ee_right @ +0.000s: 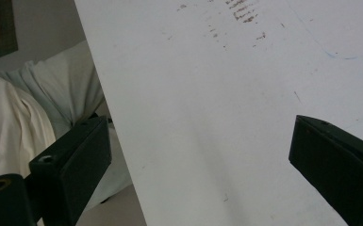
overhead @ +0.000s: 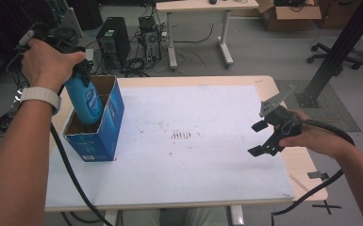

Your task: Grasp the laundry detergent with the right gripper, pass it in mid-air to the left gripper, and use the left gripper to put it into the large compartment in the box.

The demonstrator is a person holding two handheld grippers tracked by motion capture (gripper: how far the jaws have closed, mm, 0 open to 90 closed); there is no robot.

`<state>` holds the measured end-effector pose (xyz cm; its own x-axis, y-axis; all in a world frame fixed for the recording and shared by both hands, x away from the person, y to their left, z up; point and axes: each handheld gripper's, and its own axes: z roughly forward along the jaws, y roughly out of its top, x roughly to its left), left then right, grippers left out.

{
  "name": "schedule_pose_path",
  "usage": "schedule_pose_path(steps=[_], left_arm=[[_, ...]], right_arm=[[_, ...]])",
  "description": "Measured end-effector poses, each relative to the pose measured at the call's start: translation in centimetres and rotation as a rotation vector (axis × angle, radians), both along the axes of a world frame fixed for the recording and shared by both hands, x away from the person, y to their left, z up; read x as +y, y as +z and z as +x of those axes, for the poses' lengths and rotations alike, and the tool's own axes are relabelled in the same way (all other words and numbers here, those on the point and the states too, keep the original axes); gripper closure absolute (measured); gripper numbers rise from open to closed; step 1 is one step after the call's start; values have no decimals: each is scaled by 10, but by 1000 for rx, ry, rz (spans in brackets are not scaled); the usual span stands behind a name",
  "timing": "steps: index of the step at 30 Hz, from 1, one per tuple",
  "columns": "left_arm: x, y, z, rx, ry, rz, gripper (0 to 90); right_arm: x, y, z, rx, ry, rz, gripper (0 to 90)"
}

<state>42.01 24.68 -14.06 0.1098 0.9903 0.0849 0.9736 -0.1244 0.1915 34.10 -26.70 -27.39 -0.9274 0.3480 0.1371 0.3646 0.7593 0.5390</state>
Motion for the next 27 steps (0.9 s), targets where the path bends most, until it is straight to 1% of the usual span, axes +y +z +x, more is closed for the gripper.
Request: schedule_pose_path(steps=[2, 4, 9, 13, 14, 15, 21, 24, 27], left_arm=[[2, -8, 1, 7, 2, -4, 376], [4, -15, 2, 3, 4, -5, 376], [8, -36, 5, 4, 0, 4, 376], [12, -52, 6, 4, -2, -2, 376], [13, -58, 6, 9, -4, -4, 376], [13, -60, 6, 11, -3, -5, 376], [17, -83, 7, 11, -6, -13, 376], [17, -93, 8, 19, -3, -6, 376], [17, -101, 8, 15, -3, -2, 375]], right_arm=[[-1, 0, 0, 0, -3, 0, 62], [-1, 0, 0, -3, -6, -1, 63], [-1, -3, 1, 5, -9, -2, 64], [0, -6, 1, 10, -10, -4, 65], [1, -6, 1, 11, -10, -6, 66], [1, -7, 2, 14, -12, -8, 67], [3, -7, 2, 18, -12, -9, 68], [4, -7, 2, 22, -14, -9, 70], [4, -8, 2, 25, -14, -12, 70]])
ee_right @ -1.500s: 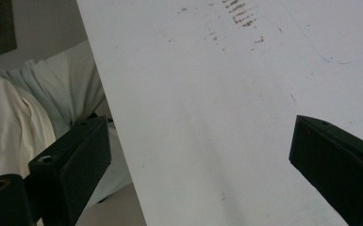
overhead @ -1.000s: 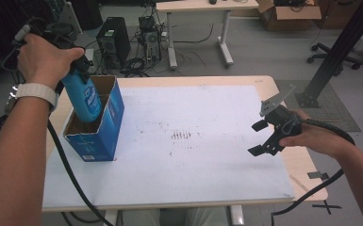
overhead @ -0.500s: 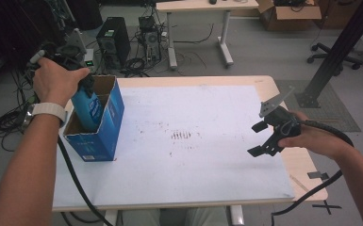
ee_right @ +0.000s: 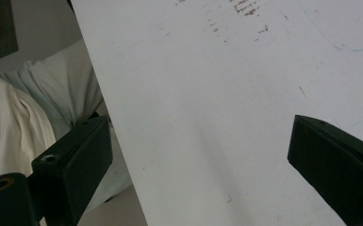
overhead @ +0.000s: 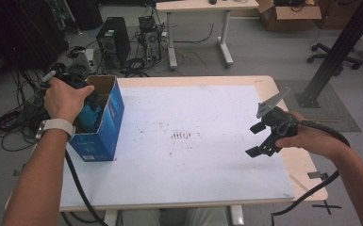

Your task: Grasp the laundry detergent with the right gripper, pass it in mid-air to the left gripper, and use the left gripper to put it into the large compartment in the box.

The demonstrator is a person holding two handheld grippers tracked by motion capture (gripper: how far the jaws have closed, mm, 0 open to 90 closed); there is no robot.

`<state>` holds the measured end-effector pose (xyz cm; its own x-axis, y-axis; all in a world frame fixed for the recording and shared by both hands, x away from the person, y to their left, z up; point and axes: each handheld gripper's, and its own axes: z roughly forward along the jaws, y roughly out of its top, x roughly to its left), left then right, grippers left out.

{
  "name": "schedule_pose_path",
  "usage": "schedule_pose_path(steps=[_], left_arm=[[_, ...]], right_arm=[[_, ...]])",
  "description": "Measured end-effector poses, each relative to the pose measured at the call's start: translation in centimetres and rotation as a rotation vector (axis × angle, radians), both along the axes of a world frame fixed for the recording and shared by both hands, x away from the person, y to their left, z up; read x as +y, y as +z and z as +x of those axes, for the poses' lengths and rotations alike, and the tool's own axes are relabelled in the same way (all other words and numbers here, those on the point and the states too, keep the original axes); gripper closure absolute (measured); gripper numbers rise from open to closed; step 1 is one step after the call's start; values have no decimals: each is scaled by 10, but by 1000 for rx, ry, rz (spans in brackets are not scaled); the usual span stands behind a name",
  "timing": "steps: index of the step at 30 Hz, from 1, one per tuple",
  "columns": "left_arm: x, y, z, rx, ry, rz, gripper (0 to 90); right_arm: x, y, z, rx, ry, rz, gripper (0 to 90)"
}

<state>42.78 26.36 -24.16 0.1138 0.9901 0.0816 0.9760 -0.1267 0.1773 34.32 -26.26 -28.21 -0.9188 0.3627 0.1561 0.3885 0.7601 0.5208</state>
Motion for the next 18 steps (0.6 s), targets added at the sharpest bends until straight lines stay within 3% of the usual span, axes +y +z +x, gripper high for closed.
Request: schedule_pose_path(steps=[11, 18], left_arm=[[1, -27, 0, 9, 0, 8, 375], [1, -35, 2, 20, 1, 3, 375]], right_arm=[[0, -3, 0, 10, -3, -6, 71], [1, -4, 1, 11, -1, -7, 71]])
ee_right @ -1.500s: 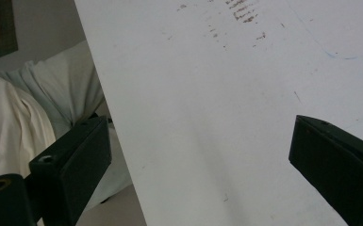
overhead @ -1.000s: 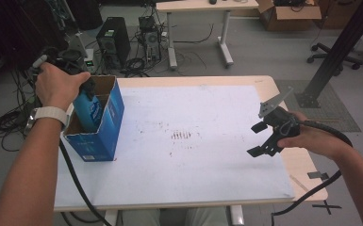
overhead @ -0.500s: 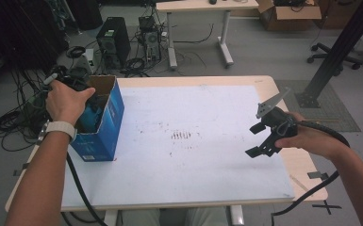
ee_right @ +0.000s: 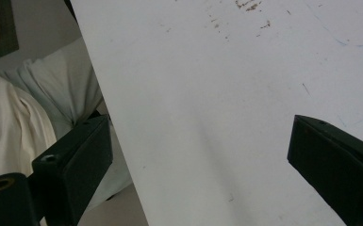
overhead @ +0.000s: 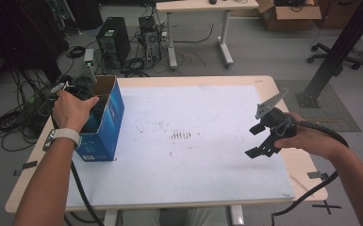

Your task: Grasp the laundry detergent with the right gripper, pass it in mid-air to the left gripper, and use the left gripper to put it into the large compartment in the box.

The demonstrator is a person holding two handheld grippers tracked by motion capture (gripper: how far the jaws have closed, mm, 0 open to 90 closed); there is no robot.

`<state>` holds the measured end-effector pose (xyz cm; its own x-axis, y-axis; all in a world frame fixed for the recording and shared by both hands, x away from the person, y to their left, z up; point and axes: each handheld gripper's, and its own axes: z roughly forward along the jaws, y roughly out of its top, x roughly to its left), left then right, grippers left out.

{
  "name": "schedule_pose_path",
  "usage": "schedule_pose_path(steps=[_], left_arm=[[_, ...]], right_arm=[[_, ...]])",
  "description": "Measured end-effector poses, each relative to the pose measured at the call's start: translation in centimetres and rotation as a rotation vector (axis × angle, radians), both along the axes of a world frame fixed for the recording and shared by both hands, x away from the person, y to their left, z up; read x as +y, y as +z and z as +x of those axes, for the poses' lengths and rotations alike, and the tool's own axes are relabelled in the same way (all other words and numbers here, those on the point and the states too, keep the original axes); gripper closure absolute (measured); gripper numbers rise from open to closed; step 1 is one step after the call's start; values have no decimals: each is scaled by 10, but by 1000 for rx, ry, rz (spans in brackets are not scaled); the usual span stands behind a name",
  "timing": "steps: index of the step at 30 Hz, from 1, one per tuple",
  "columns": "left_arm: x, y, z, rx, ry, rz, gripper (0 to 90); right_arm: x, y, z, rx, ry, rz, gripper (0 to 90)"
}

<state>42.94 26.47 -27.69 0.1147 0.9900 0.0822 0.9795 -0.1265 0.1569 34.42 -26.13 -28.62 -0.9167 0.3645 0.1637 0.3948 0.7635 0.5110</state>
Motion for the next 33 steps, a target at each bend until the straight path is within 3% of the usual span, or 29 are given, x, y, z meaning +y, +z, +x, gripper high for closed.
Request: schedule_pose_path(steps=[13, 18, 25, 29, 33], left_arm=[[3, -2, 1, -3, -2, -11, 374], [5, -2, 0, -11, 6, -41, 369], [7, 2, -2, -17, -5, -68, 291], [5, 6, -3, -25, -5, -40, 257], [6, 14, -5, -46, 4, -50, 241]], right_arm=[[2, -3, 0, 6, 7, -3, 73], [2, -3, -1, 6, 5, -5, 74], [1, -3, -3, 6, 5, -11, 75], [1, -2, -4, 5, 8, -12, 75], [-1, -2, -6, 0, 6, -9, 75]])
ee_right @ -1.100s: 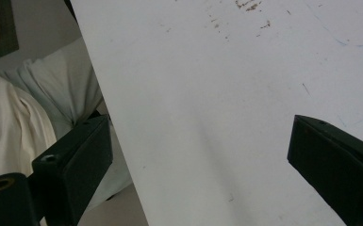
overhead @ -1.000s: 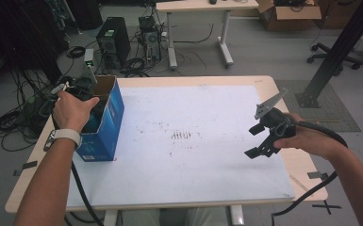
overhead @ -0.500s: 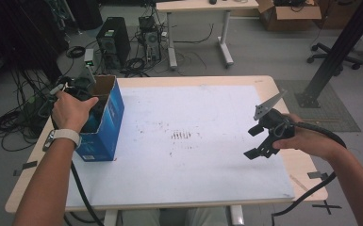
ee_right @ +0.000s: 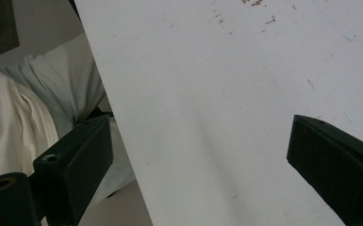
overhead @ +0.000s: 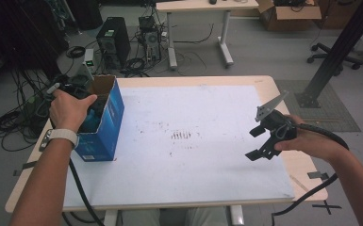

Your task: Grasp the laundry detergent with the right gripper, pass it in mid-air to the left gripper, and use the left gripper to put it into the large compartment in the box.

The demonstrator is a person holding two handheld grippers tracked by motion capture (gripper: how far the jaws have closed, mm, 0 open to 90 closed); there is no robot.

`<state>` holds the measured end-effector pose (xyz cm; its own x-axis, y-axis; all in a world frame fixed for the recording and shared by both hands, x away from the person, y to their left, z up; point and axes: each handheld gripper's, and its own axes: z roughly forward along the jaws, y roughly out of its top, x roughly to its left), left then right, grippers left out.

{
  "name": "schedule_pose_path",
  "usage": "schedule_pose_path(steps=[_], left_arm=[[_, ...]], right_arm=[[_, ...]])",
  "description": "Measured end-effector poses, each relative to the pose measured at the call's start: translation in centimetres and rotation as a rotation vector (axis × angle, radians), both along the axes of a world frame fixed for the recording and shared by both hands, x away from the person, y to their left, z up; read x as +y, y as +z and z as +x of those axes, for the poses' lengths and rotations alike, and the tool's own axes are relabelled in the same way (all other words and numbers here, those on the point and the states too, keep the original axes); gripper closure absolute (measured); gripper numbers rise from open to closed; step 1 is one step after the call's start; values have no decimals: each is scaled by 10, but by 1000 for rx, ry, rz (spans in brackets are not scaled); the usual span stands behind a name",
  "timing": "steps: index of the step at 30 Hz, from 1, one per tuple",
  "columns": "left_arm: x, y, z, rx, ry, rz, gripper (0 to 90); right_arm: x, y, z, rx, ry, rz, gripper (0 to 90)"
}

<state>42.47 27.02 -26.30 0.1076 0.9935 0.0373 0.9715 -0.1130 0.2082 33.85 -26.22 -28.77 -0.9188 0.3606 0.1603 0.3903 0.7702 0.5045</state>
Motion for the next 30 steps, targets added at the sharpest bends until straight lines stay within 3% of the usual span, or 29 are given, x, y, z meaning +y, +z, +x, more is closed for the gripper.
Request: schedule_pose_path(steps=[13, 18, 30], left_arm=[[-5, 29, -9, -37, -21, -1, 224], [-10, 44, -15, -49, -50, 13, 218], [-31, 76, -31, -70, -135, -4, 182]], right_arm=[[-4, 4, -7, -11, 0, 4, 85], [-4, 6, -9, -16, -2, 7, 82], [-1, 13, -14, -28, -6, 11, 73]])
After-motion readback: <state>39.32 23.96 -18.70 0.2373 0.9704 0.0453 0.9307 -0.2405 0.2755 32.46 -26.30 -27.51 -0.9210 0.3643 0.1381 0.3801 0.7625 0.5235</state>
